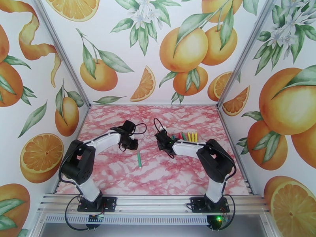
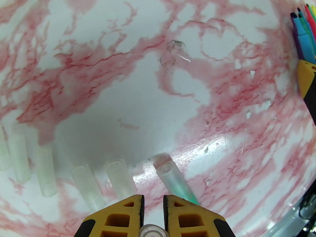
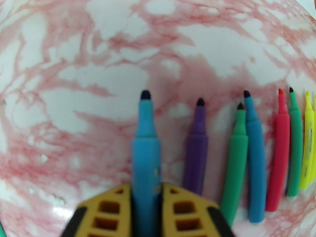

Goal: Open the pen caps

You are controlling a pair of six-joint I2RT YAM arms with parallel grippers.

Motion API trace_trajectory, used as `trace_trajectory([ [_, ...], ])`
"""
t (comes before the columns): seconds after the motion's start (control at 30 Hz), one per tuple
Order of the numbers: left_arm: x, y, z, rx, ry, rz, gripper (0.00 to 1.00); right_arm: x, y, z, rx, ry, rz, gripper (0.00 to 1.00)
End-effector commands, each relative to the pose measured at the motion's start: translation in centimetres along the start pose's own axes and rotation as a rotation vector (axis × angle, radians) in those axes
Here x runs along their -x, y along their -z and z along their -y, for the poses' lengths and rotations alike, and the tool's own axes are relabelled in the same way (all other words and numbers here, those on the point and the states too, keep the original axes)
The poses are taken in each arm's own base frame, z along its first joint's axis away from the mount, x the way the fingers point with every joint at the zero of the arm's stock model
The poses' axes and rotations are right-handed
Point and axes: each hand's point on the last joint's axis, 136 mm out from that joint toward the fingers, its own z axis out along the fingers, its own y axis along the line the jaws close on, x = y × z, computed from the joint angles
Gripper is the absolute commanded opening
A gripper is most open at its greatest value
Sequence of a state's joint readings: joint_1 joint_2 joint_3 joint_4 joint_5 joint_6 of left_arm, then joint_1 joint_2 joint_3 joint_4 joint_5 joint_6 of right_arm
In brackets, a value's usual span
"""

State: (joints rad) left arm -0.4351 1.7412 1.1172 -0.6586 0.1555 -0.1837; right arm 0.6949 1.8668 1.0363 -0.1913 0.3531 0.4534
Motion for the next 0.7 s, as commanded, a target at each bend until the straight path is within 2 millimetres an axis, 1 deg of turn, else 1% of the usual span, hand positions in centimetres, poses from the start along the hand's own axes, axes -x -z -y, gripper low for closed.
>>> trace_trajectory([
  [0.0,0.82,0.18,0.03,0.018,-0.001,0.009,0.00,0.24,-0.55,0.64,-0.034,-0.019,-0.001,0.08],
  [0.17,0.82,-0.05,0.11,0.021,-0.003,0.003,0.00,-0.11,-0.96,1.16,-0.055,-0.018,-0.014,0.13],
  [0.27,0.80,-0.22,0.06,0.026,-0.002,-0.002,0.00,-0.22,-0.97,1.13,-0.054,-0.017,-0.016,0.16],
  [0.5,0.75,-0.50,0.29,0.023,0.006,-0.012,0.00,-0.10,-0.58,1.19,-0.049,-0.017,-0.014,0.25],
  [0.67,0.67,-0.58,0.39,0.021,0.004,-0.013,0.01,0.10,-0.18,1.16,-0.040,-0.018,-0.010,0.28],
])
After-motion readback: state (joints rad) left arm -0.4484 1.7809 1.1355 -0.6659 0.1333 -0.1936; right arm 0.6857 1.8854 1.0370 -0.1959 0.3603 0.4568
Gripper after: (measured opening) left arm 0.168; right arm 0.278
